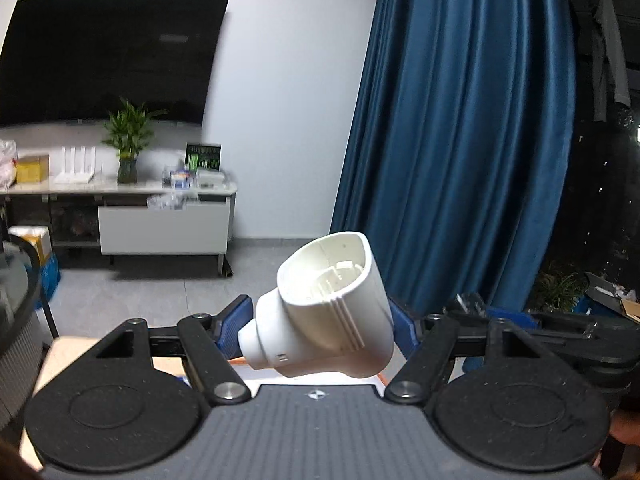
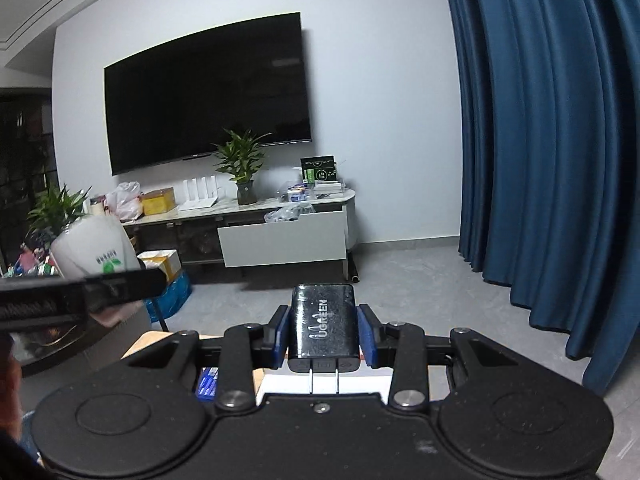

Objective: Organize rigid objects
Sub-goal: 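Carry the diffuser and charger over the white box with both tools, then hold the diffuser and charger above the white box with both tools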

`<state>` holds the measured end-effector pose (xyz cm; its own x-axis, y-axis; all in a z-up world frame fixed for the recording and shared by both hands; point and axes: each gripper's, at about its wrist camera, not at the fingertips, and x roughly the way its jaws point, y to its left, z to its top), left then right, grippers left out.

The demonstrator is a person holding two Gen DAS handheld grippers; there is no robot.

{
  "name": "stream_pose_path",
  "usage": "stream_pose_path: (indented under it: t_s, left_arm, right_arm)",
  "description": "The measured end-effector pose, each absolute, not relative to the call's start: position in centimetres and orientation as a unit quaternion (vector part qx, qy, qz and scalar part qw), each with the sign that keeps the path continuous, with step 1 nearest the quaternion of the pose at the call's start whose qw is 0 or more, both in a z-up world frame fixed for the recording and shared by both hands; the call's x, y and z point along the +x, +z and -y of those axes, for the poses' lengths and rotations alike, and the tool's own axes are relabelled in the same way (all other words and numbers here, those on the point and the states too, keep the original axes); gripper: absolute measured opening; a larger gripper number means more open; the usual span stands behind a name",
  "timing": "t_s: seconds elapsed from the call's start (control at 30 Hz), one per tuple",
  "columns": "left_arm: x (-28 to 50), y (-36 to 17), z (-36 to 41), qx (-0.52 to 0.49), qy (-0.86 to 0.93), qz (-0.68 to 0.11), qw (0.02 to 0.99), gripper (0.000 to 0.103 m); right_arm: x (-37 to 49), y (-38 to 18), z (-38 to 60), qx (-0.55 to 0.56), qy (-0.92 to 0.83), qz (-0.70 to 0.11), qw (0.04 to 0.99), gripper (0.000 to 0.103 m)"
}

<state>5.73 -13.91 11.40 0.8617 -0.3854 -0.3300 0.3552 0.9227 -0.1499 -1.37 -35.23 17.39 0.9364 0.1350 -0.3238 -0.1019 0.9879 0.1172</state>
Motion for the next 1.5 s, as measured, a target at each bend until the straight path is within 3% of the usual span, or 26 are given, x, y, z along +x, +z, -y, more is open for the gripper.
stream_pose_path:
  t_s: [0.43,1.1,1.5]
  left_arm:
    - [11.2,2.7,16.0,-0.027,-0.160,-0.282,0.946,0.073]
    - [15.6,1.7,16.0,0.002,-0.134,-0.331,0.934,0.073]
    - [16.9,1.1,16.2,-0.011,-0.144,-0.352,0.925,0.073]
  right_arm:
    - [5.2,10.6,37.0,0.055,0.064,-0.247,0.965,0.043]
    - [15.1,6.1,37.1,0.049,0.085,-0.283,0.954,0.043]
    - [16.5,5.4,37.1,0.053,0.079,-0.297,0.950,0.044]
